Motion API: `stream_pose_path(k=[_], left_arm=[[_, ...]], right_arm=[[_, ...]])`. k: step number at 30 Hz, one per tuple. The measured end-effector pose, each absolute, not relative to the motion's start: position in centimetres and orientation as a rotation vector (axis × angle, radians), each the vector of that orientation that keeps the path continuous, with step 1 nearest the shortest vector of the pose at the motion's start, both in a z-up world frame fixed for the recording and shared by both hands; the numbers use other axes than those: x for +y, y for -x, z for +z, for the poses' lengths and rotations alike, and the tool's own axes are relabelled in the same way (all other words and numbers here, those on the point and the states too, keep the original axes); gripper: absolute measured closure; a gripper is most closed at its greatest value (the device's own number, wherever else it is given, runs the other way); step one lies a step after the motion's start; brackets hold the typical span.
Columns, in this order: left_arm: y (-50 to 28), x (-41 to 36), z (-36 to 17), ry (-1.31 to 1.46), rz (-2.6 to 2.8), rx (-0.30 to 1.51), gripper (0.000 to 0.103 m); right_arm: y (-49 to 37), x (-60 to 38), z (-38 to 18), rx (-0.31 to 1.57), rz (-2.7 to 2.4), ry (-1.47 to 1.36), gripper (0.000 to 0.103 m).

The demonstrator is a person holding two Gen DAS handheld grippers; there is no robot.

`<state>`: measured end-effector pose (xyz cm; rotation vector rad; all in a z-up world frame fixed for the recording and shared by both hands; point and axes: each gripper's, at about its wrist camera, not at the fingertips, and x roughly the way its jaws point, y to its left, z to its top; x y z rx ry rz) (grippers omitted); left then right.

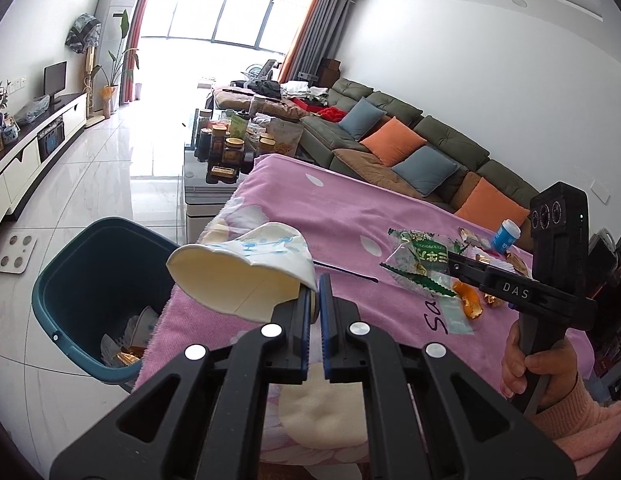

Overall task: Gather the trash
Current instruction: 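Carry the wrapper with the right tool while the left tool carries the cup over the bin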

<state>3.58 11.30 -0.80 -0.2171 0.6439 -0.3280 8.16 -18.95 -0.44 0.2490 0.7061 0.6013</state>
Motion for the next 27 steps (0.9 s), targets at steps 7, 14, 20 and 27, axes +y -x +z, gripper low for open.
stream_pose_path(k=[7,14,20,27], left_arm=[[-3.3,13.2,-0.8,0.225,-0.281,0.641,0.098],[-3.0,14.6,-0.9,0.226,-0.239,0.637,0.098],[-3.1,16.2,-1.2,0.237,-0.196,0.638,0.098],[-3.5,17.2,-1.7,0.238,-0.165,0.648,0.098]], right_arm=[[-8.7,-16.5,-0.4,0.716,0.646,-0.223,0.101],[-9.2,-13.8,-0.2,0.725,0.686,-0.186,0.101],[-9.8,-11.8,-0.3,0.734,0.714,-0.161,0.101],[-10.4,-9.6,-0.6,0.751,0.740,-0.138,0.101]])
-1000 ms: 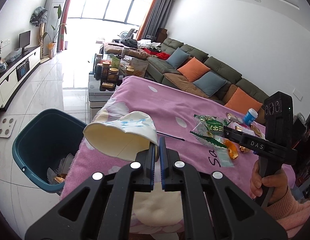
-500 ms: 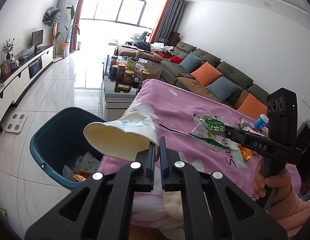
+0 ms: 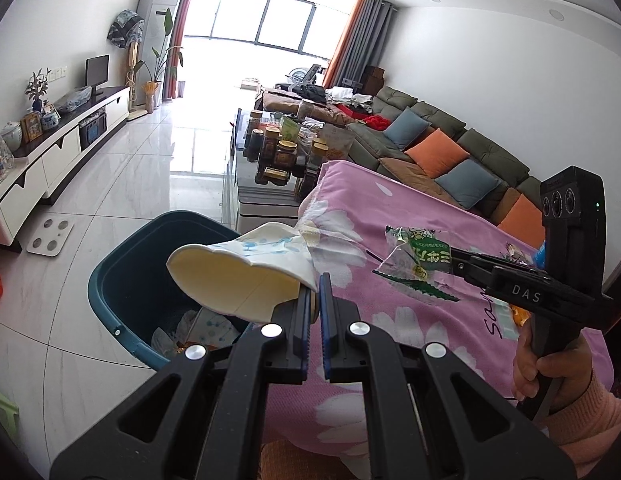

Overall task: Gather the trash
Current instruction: 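Carry the wrapper with the right tool while the left tool carries the cup over the bin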

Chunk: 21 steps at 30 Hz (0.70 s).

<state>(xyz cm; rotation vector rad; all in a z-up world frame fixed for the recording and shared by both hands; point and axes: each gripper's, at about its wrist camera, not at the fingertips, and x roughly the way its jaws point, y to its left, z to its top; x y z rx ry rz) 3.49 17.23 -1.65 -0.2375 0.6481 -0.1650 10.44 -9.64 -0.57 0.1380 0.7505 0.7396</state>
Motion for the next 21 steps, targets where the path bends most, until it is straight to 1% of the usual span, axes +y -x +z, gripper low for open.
stream_pose_path(k=[21], left_arm=[[-5.1,20.4,-3.4,0.253,-0.078,0.678,0.098]], right_arm=[[-12.4,-4.7,-1.2,0.789,0.785,-0.068,0.101]])
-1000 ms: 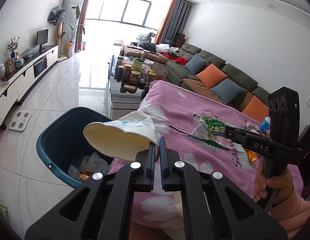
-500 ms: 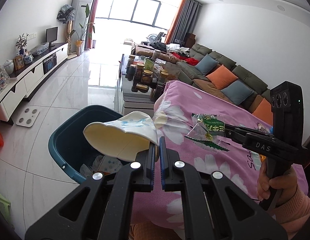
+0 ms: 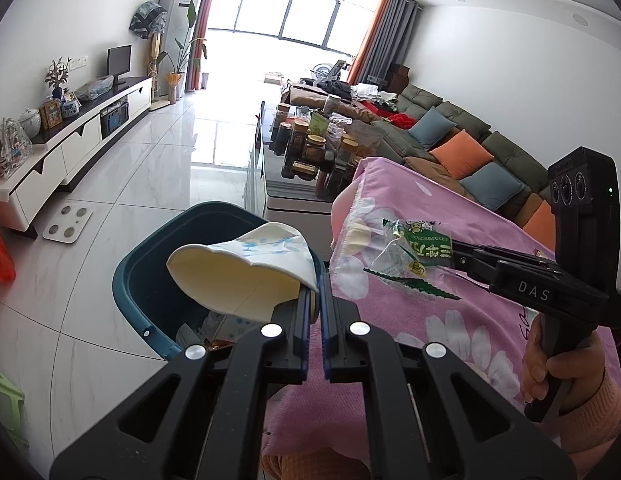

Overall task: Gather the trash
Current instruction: 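Carry the wrapper with the right tool while the left tool carries the cup over the bin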

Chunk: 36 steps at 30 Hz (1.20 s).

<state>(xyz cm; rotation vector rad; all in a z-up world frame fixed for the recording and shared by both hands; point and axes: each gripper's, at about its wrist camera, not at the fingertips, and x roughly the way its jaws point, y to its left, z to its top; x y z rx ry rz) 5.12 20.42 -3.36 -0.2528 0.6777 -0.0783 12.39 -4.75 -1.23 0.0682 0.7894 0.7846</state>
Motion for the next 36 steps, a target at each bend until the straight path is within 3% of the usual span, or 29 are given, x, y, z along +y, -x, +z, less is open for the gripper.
stream_pose_path(k=[36], left_arm=[[-9.3,22.9,-7.3,0.308,0.011,0.756,0.098]], right_arm=[[-14.7,3.6,-3.4,0.890,0.766,0.097,0.101]])
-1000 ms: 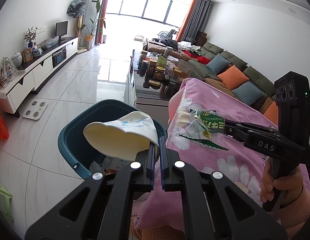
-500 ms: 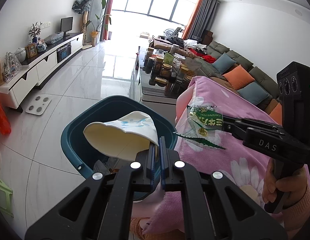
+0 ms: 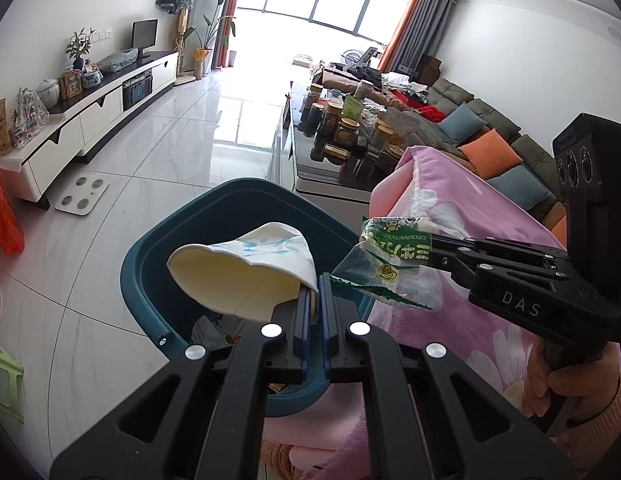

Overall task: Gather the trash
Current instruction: 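Carry the wrapper with the right tool while the left tool carries the cup over the bin, then open both tools to drop the cup and wrapper into the bin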

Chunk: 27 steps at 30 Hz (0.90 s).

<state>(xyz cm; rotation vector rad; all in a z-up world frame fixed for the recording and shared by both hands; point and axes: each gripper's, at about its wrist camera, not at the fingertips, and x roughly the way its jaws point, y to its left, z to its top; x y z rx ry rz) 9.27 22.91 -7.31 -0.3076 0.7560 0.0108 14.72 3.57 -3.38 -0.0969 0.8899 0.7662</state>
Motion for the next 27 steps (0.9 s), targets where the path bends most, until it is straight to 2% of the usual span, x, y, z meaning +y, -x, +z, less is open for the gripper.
stream_pose_path(k=[17,20,27], left_arm=[[-11.8,25.3,-10.7,0.399,0.017,0.803,0.096],[-11.9,25.5,-11.1,0.407,0.017,0.808,0.085],[-11.6,24.9,-10.6,0.383,0.020,0.796,0.079]], right_arm=[[-16.2,5.9,-4.6,0.973,0.745,0.122,0.092],[-16.5,5.6,-4.7,0.980,0.746,0.112,0.091],[-16.1,4.2,-4.3,0.965,0.768,0.069,0.089]])
